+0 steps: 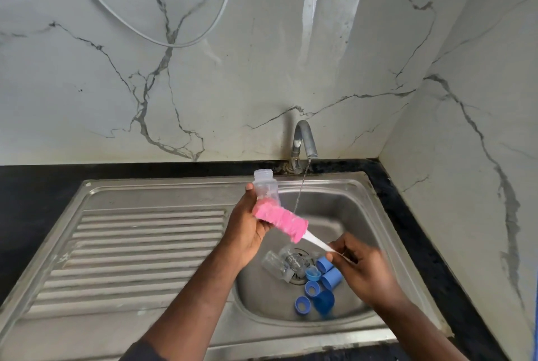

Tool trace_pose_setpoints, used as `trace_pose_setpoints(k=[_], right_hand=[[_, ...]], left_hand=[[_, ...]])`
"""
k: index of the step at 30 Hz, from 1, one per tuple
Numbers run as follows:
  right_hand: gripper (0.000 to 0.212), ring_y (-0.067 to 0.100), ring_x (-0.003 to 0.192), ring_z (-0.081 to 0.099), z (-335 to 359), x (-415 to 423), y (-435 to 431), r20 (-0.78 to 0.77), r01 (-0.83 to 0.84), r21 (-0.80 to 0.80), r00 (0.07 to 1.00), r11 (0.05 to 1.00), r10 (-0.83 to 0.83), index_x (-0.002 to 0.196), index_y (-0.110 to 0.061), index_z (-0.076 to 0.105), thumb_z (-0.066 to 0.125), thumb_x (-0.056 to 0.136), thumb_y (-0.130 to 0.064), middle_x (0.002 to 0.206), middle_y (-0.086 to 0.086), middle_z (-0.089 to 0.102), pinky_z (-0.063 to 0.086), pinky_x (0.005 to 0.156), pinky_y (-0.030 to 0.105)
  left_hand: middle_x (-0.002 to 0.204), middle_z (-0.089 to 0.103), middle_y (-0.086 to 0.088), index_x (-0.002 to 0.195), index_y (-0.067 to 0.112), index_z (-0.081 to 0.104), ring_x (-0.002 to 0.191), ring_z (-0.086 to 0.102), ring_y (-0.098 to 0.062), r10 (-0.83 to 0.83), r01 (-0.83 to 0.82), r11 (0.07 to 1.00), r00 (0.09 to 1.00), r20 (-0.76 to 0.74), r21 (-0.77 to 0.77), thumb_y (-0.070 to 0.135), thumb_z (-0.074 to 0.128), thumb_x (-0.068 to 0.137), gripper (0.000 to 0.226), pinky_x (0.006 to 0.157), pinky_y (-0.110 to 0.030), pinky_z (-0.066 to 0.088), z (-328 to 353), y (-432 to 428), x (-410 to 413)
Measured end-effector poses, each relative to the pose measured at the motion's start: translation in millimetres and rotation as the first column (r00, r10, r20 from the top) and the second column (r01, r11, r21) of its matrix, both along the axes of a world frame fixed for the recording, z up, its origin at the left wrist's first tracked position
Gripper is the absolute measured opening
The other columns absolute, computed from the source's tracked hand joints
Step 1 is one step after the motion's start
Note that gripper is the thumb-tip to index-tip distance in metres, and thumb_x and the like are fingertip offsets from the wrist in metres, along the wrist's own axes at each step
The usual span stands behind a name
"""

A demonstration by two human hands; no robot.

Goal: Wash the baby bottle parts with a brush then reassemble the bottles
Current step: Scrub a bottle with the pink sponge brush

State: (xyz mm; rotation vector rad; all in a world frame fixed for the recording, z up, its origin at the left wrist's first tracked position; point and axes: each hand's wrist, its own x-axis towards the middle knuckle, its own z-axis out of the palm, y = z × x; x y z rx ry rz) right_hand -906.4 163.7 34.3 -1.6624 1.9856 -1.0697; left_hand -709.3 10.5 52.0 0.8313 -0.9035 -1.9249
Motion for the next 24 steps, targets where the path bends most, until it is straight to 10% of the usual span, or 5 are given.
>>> trace_pose_setpoints(k=[16,24], right_hand=[[0.023,0.006,0.057,0.052,3.2,28.4,8.8,0.016,0.143,-0.022,0.990,0.989,-0.143,0.075,-0.021,0.059,0.076,0.088,-0.011,0.062,-0.014,0.058,0.035,0.050,0.011],[0.021,0.006,0.054,0.045,1.7,26.4,19.4,0.096,0.182,-0.013,0.979,0.983,-0.180,0.075,-0.021,0.060,0.075,0.089,-0.014,0.058,-0.008,0.053,0.034,0.050,0.018]], left_hand=[[0.096,0.071,-0.012,0.123,0.009,0.063,0.086,0.067,-0.021,-0.089,0.097,0.992,0.991,-0.096,0.086,0.064,0.041,0.088,0.068,0.072,-0.031,0.058,2.5,-1.5,12.9],[0.101,0.068,-0.015,0.121,0.005,0.063,0.080,0.067,-0.021,-0.185,0.194,0.980,0.971,-0.154,0.043,0.060,0.090,0.056,0.089,0.064,-0.030,0.059,6.9,-0.7,14.6]])
